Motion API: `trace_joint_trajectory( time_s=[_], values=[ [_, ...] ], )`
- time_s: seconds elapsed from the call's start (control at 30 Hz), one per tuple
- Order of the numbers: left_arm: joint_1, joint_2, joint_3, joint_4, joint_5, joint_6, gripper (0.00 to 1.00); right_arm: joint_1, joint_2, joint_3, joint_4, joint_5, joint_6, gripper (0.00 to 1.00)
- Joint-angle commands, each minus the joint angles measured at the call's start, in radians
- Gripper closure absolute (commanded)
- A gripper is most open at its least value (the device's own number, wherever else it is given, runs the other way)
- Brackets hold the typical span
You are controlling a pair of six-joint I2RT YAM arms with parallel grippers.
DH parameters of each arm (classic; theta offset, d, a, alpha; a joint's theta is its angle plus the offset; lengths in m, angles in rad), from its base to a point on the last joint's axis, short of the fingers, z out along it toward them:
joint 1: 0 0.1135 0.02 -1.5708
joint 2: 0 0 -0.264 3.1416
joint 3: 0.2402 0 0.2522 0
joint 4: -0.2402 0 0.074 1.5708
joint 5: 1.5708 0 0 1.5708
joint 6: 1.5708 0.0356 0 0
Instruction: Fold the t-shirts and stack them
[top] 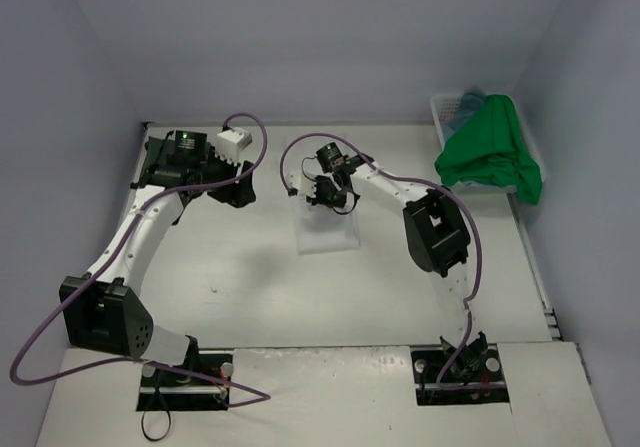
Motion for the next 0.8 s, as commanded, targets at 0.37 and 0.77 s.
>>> trace_joint_trajectory(
  time_s=[0.37,0.77],
  values=[
    [0.013,-0.046,0.011,0.057,0.038,-0.018,0.42,-0.032,-0.028,-0.073,0.284,0.114,0.170,0.48],
    [0.023,-0.061,-0.002,0.066,0.043,-0.026,0.42,-0.029,-0.202,-0.202,0.560,0.285,0.307,0.46]
  ],
)
